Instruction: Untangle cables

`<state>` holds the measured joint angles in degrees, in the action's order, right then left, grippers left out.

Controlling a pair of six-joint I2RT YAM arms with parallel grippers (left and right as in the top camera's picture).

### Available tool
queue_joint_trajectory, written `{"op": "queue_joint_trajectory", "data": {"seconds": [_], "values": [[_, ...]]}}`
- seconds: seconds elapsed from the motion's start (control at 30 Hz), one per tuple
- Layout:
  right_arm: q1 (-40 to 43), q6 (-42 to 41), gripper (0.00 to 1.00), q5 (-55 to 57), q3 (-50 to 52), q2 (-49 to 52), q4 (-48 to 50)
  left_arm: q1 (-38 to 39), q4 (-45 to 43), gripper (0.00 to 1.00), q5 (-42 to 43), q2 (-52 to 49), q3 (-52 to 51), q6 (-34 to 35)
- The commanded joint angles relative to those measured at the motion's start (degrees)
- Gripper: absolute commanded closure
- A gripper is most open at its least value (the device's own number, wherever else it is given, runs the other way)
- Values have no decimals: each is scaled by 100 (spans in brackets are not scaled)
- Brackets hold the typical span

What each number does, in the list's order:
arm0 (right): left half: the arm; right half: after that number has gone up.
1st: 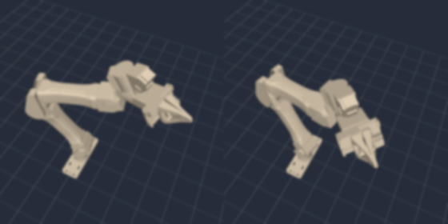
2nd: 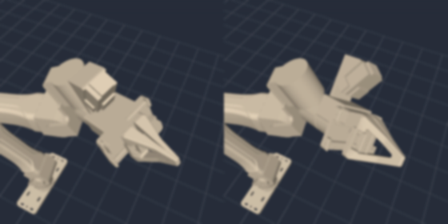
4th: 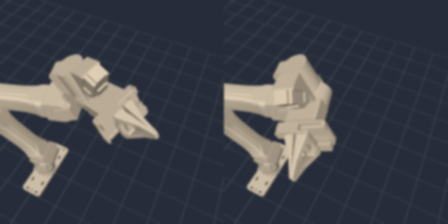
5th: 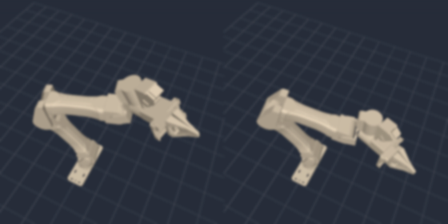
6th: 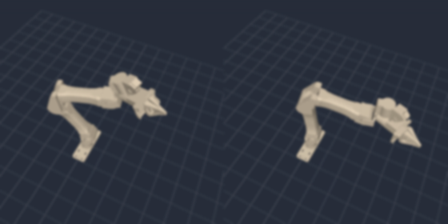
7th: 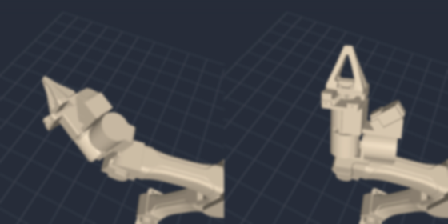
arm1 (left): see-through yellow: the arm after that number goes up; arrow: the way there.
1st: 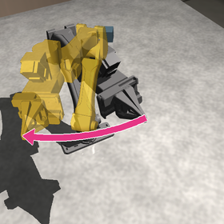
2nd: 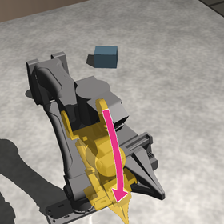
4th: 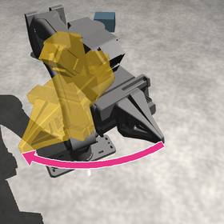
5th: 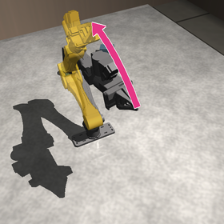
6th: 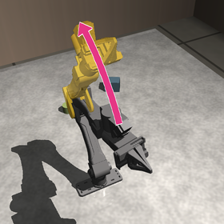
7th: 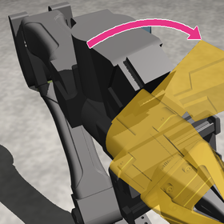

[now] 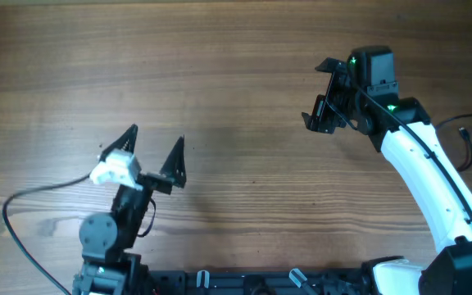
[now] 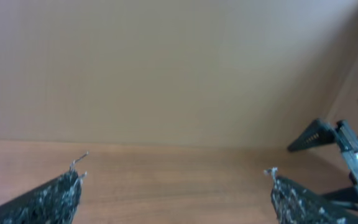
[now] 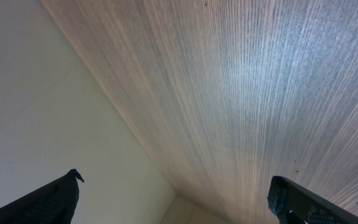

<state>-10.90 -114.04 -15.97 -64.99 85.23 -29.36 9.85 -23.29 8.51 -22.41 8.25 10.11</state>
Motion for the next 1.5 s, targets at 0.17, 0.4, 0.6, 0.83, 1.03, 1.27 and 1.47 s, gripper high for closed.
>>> {"op": "queue_joint_trajectory", "data": {"seconds": [0.17,0.4,0.6,0.83,1.03,1.27,1.47], "values": [[-13,-55,0,118,-50,70,13,-304,-146,0,42,1185,-793,-70],[-13,-55,0,116,-50,70,13,-446,1088,0,-70,2063,-793,-70],[-13,-55,0,116,-50,70,13,-450,2227,0,-544,2223,-793,-68],[-13,-55,0,116,-50,70,13,-450,2778,0,-717,2223,-793,-46],[-13,-55,0,116,-50,70,13,-450,2780,0,-730,2223,-793,59],[-13,-55,0,116,-50,70,13,-450,2769,0,-708,2223,-793,61],[-13,-55,0,116,-50,70,13,-450,2769,0,-708,2221,-793,61]]}}
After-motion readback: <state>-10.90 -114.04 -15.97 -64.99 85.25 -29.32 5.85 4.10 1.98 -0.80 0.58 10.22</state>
